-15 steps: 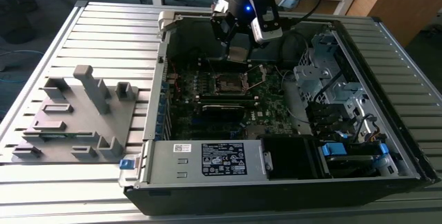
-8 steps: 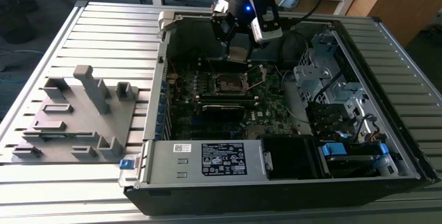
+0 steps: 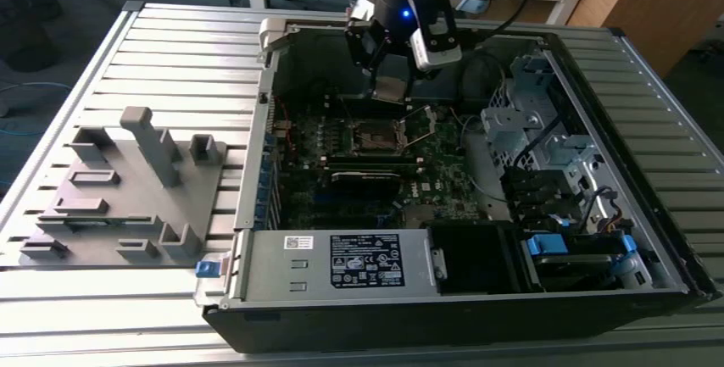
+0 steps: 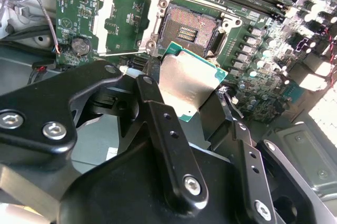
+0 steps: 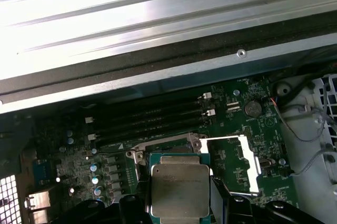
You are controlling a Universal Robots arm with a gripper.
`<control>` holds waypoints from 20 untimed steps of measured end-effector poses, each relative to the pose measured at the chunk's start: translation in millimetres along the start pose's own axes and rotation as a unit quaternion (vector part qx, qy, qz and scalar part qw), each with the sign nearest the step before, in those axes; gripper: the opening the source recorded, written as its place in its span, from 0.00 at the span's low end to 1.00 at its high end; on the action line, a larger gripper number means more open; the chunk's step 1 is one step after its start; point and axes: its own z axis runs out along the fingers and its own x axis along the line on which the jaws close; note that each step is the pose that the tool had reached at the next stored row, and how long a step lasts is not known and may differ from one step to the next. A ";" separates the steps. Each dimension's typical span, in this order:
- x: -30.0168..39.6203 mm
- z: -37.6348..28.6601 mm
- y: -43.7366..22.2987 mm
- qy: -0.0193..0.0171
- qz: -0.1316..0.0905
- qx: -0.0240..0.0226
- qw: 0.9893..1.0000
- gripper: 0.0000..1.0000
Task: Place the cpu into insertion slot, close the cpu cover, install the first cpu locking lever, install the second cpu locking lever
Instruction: 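Place the cpu into insertion slot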
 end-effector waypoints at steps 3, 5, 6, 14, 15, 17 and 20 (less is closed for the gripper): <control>0.0 0.4 0.0 -0.002 0.020 0.000 1.000 0.54; 0.0 0.6 -0.1 -0.004 0.038 -0.001 0.999 0.54; 0.0 0.7 -0.1 -0.004 0.046 -0.001 0.999 0.54; 0.0 0.7 -0.1 -0.005 0.052 -0.001 0.999 0.54; 0.0 0.8 0.0 -0.005 0.052 -0.001 0.999 0.54; 0.0 1.0 -0.1 -0.006 0.061 -0.001 0.998 0.54; 0.0 1.6 -0.1 -0.008 0.087 -0.002 0.996 0.54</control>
